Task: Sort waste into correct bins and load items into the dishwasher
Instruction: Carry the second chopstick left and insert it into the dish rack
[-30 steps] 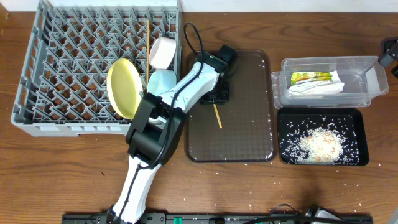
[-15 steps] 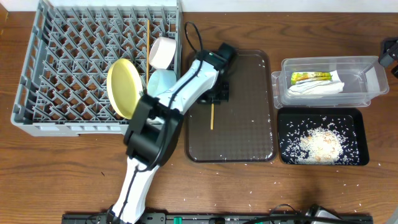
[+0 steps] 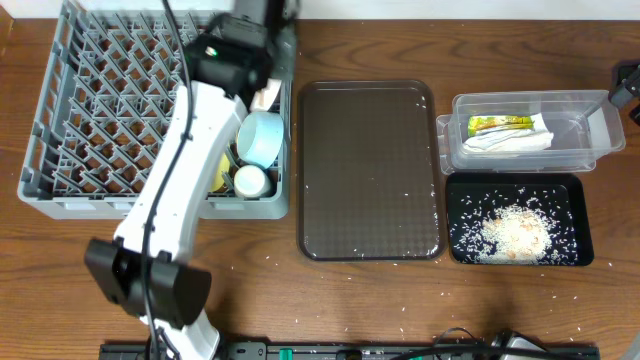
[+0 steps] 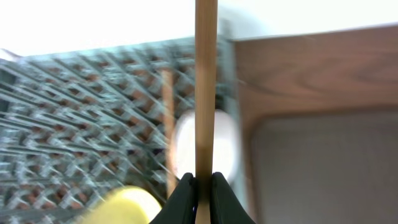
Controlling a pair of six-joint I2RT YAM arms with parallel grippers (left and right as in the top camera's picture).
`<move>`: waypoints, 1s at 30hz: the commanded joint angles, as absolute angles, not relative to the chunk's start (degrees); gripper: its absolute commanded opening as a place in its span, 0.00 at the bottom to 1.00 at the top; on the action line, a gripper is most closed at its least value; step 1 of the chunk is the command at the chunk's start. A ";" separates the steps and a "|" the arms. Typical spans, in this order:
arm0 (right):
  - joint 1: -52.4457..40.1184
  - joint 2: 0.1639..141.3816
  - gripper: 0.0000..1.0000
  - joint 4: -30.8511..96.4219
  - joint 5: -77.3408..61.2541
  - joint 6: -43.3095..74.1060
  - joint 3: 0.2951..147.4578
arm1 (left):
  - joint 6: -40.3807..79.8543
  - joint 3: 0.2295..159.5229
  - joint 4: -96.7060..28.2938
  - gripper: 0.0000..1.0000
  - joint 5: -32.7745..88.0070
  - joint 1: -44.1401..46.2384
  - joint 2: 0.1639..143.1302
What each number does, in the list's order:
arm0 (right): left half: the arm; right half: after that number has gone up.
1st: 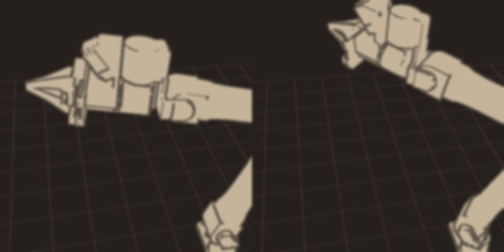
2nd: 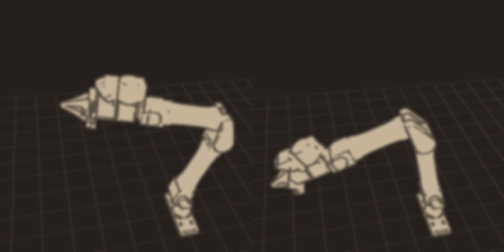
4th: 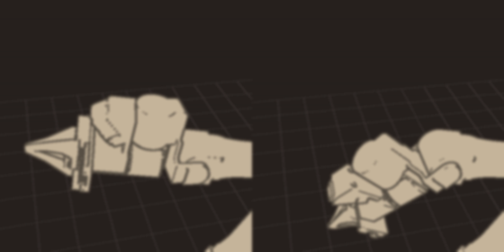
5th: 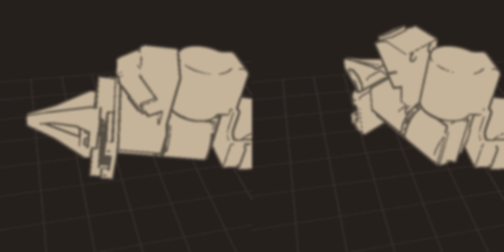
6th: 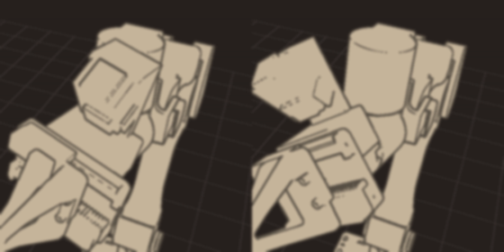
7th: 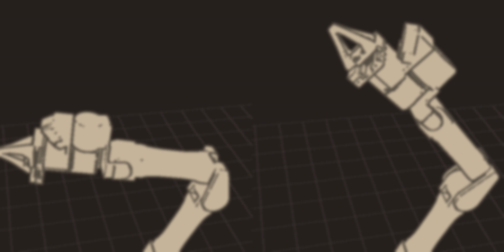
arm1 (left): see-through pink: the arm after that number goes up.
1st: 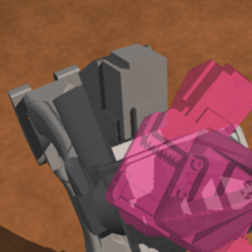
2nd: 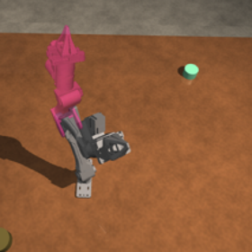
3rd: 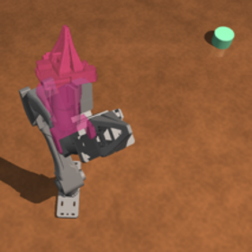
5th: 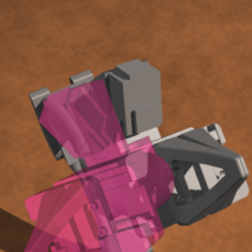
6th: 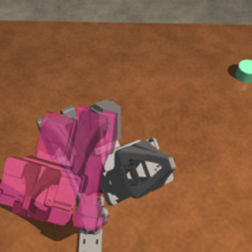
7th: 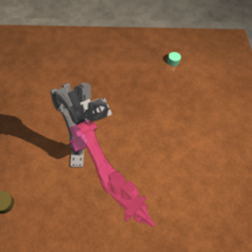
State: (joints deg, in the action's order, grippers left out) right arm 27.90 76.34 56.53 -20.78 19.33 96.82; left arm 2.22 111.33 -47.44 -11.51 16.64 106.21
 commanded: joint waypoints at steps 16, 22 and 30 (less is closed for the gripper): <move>28.49 76.40 0.99 56.60 -20.80 19.90 97.60 | -7.90 110.10 -30.92 0.34 -14.92 6.20 124.86; 28.49 76.40 0.99 56.60 -20.80 19.90 97.60 | -5.87 110.19 -32.67 0.52 -14.90 6.17 119.96; 28.49 76.40 0.99 56.60 -20.80 19.88 97.60 | 6.24 110.17 -53.69 0.67 -10.09 6.20 101.21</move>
State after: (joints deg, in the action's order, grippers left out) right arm 27.90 76.34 56.51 -20.78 19.33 96.82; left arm -0.45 109.43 -49.32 -13.04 6.17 110.63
